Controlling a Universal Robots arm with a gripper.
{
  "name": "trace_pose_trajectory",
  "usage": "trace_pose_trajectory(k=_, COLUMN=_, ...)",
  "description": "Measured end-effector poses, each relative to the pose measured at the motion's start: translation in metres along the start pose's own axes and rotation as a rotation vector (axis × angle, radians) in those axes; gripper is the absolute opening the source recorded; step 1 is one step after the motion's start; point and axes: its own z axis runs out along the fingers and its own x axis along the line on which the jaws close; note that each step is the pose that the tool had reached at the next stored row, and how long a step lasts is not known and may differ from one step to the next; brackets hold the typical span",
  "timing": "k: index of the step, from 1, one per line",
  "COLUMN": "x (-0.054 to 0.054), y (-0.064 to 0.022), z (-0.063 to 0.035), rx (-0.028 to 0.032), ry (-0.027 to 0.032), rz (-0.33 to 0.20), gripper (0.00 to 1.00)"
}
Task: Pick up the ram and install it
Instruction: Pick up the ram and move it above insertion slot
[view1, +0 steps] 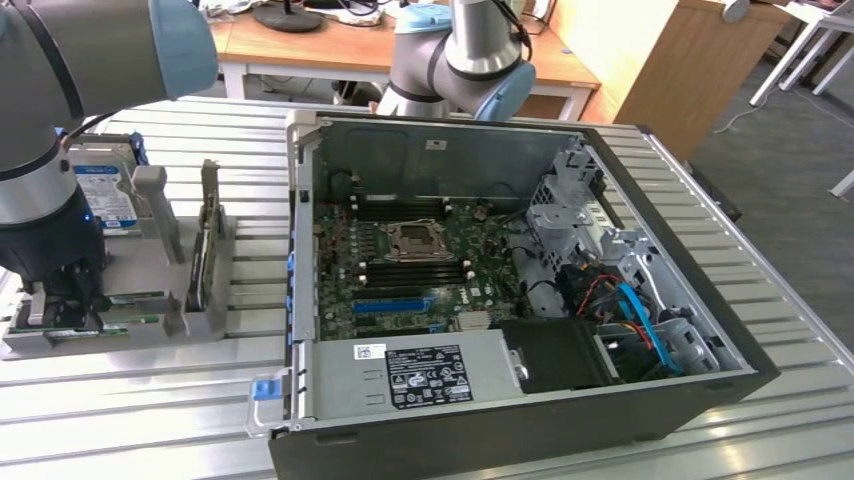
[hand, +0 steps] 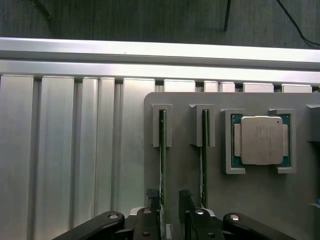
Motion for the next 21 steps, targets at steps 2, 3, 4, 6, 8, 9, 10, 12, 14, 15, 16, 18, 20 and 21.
trace_pose_trajectory(k=2, x=0.000, y=-0.0002, z=0.0002, rx=0.0002, ry=-0.0002, rz=0.000, gripper=0.30)
trace_pose_trajectory(k=3, x=0.000, y=-0.0006, z=0.0002, rx=0.0004, ry=-0.0002, rz=0.000, gripper=0.30)
trace_pose_trajectory(k=4, x=0.000, y=-0.0013, z=0.0001, rx=0.0001, ry=0.0000, rz=0.000, gripper=0.30)
trace_pose_trajectory(k=6, x=0.000, y=-0.0028, z=0.0000, rx=0.0001, ry=-0.0001, rz=0.000, gripper=0.30)
trace_pose_trajectory(k=8, x=0.000, y=-0.0045, z=0.0000, rx=0.0000, ry=0.0000, rz=0.000, gripper=0.30)
trace_pose_trajectory(k=9, x=0.000, y=-0.0055, z=0.0000, rx=0.0001, ry=-0.0001, rz=0.000, gripper=0.30)
trace_pose_trajectory(k=10, x=0.000, y=-0.0065, z=0.0000, rx=0.0001, ry=0.0000, rz=0.000, gripper=0.30)
trace_pose_trajectory(k=12, x=0.000, y=-0.0084, z=0.0000, rx=0.0001, ry=0.0000, rz=0.000, gripper=0.30)
trace_pose_trajectory(k=14, x=0.000, y=-0.0102, z=0.0001, rx=0.0001, ry=0.0000, rz=0.000, gripper=0.30)
trace_pose_trajectory(k=15, x=0.000, y=-0.0110, z=0.0001, rx=0.0001, ry=-0.0001, rz=0.000, gripper=0.30)
trace_pose_trajectory(k=16, x=0.000, y=-0.0115, z=0.0002, rx=0.0002, ry=-0.0001, rz=0.000, gripper=0.30)
trace_pose_trajectory(k=18, x=0.000, y=-0.0118, z=0.0002, rx=0.0001, ry=0.0000, rz=0.000, gripper=0.30)
trace_pose_trajectory(k=20, x=0.000, y=-0.0118, z=0.0001, rx=-0.0001, ry=0.0001, rz=0.000, gripper=0.30)
trace_pose_trajectory(k=21, x=0.000, y=-0.0119, z=0.0001, rx=0.0000, ry=0.0000, rz=0.000, gripper=0.30)
